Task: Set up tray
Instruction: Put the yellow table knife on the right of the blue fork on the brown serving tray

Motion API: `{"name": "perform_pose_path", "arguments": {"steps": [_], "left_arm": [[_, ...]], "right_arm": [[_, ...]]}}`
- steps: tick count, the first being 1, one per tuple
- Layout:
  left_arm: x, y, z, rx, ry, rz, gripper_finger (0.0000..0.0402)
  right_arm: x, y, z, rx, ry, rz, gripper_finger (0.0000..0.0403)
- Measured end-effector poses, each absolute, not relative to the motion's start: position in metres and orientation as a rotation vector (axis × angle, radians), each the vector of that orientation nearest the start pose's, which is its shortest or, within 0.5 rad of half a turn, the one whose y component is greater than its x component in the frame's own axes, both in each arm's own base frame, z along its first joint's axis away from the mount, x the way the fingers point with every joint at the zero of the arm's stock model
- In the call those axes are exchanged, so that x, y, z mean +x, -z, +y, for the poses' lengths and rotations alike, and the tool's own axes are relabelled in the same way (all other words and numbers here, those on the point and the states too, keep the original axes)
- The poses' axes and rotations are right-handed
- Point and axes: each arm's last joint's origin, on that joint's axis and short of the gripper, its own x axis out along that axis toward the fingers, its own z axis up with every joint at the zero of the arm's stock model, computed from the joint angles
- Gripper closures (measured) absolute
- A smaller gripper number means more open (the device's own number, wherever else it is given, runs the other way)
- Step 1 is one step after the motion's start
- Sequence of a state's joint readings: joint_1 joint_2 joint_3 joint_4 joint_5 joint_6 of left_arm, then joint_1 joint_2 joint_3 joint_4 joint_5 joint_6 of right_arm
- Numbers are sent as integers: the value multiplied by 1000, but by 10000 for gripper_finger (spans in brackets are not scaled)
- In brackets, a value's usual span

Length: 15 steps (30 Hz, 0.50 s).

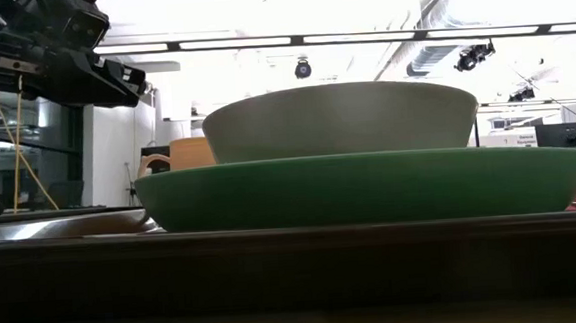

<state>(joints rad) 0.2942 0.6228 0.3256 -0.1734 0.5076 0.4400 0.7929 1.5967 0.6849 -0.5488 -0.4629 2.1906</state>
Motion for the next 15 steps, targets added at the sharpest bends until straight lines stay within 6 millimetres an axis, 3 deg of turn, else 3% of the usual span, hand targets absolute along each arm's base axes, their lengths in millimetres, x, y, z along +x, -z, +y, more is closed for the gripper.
{"name": "perform_pose_path", "arguments": {"steps": [15], "left_arm": [[138, -201, 27, 248, 298, 379, 289]], "right_arm": [[155, -117, 175, 1231, 999, 1757, 356]]}}
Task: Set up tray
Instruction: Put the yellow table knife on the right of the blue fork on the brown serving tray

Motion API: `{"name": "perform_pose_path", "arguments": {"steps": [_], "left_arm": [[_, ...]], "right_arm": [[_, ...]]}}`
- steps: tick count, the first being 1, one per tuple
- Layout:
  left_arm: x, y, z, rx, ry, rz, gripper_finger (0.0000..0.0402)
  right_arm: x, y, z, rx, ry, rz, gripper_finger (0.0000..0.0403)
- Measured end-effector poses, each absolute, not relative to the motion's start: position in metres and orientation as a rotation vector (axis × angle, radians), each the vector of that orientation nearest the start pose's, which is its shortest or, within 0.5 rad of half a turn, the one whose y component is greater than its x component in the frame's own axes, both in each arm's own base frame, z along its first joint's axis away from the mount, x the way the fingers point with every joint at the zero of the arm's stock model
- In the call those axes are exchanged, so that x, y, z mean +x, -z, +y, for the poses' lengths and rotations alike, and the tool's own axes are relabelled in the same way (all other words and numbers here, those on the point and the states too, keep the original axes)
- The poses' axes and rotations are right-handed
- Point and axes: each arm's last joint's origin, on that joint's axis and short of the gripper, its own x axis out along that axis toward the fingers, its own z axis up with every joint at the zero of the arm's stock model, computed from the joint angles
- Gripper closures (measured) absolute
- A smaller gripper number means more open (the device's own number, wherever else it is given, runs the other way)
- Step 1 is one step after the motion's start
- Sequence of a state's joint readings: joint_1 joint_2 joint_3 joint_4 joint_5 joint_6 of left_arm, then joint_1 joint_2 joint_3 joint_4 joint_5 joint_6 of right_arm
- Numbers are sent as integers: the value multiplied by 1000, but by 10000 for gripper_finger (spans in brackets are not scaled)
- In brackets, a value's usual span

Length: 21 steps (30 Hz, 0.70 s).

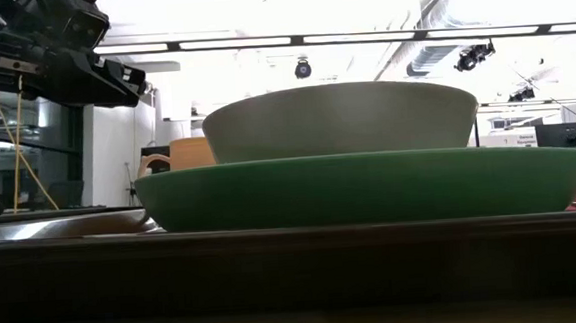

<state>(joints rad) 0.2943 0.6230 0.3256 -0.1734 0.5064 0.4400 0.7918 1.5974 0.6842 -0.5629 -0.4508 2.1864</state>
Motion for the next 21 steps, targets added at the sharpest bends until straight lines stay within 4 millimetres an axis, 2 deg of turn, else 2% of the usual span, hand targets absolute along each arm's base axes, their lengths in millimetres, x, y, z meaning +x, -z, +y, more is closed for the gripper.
{"name": "perform_pose_path", "arguments": {"steps": [6, 21], "left_arm": [[138, -201, 27, 248, 298, 379, 289], [138, -201, 27, 248, 296, 379, 289]], "right_arm": [[157, -116, 172, 1236, 1008, 1744, 379], [158, -116, 167, 1223, 1050, 1729, 382]]}}
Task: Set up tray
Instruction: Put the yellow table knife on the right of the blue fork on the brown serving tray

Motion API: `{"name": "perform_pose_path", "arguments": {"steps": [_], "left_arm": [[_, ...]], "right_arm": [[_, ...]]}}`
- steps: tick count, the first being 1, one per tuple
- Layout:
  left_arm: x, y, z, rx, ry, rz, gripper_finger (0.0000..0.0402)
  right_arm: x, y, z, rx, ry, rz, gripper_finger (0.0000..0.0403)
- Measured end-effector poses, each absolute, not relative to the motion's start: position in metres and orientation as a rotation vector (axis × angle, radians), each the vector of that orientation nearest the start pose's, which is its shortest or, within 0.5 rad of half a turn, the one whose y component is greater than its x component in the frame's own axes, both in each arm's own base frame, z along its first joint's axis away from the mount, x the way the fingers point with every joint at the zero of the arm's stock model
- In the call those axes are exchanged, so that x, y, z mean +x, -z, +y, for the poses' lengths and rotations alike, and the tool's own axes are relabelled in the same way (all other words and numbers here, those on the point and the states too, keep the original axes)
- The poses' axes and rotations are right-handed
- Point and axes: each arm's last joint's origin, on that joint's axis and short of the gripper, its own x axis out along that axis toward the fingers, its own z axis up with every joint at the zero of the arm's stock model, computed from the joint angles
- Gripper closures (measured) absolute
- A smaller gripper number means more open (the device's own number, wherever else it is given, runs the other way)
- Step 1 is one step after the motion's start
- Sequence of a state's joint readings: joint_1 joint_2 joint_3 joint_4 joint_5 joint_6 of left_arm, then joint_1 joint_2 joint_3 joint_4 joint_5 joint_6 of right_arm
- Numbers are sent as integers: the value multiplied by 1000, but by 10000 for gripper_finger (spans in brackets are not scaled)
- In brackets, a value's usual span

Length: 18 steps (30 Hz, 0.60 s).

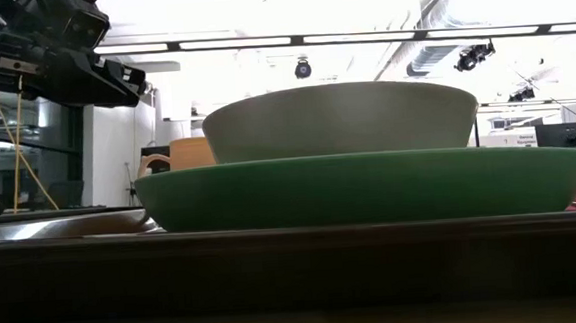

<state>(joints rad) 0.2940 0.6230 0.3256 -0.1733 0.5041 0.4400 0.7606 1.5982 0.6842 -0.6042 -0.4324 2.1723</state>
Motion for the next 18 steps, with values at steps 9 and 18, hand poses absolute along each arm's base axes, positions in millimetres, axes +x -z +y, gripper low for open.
{"name": "perform_pose_path", "arguments": {"steps": [9, 18], "left_arm": [[138, -201, 27, 248, 297, 379, 289], [139, -202, 27, 252, 297, 369, 289]], "right_arm": [[157, -116, 166, 1217, 1071, 1746, 382], [156, -116, 166, 1220, 1083, 1762, 387]]}}
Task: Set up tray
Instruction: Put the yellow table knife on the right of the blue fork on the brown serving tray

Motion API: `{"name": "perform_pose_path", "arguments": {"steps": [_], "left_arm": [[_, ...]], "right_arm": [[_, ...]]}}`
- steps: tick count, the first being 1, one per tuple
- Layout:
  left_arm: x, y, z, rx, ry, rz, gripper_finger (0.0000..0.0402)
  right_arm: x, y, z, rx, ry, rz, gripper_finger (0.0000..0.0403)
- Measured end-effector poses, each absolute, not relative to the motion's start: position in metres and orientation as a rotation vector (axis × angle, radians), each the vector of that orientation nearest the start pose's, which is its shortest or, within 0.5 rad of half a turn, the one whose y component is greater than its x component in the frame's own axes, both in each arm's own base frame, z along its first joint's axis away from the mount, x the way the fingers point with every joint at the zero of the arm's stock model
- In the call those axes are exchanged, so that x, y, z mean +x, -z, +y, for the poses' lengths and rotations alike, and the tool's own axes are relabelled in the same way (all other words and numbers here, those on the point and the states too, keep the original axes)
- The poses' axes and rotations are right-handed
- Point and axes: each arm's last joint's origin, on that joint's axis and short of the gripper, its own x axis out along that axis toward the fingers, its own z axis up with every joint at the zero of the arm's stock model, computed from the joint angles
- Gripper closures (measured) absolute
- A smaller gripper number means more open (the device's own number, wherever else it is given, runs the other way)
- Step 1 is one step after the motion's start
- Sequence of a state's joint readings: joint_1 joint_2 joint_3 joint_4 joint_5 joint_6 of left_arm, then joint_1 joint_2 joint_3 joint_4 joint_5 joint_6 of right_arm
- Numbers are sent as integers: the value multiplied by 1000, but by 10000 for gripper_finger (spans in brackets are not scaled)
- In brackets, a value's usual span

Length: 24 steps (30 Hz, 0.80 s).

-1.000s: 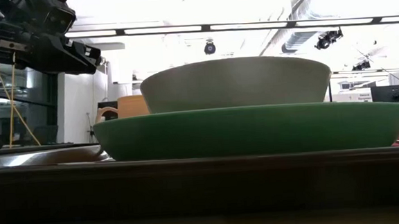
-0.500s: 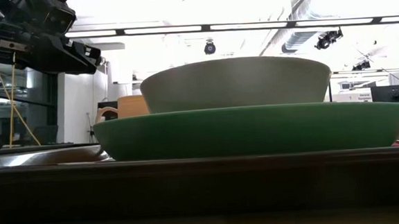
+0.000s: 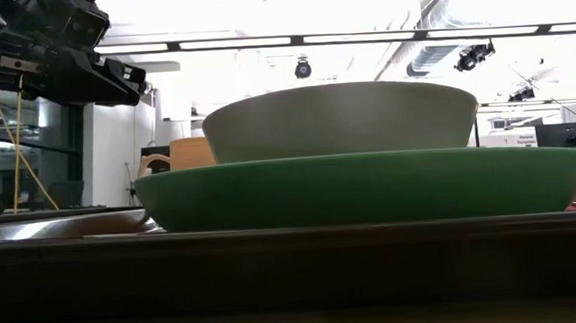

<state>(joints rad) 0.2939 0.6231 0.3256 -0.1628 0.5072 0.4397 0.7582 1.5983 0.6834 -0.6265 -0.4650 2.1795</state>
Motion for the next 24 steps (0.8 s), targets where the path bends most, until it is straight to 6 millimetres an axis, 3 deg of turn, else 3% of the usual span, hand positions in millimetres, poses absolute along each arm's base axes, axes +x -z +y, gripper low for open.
{"name": "perform_pose_path", "arguments": {"steps": [11, 24], "left_arm": [[140, -204, 28, 265, 291, 340, 289], [140, -205, 28, 263, 291, 339, 289]], "right_arm": [[154, -119, 164, 1222, 1082, 1766, 382], [147, -139, 152, 1226, 1102, 1747, 384]]}}
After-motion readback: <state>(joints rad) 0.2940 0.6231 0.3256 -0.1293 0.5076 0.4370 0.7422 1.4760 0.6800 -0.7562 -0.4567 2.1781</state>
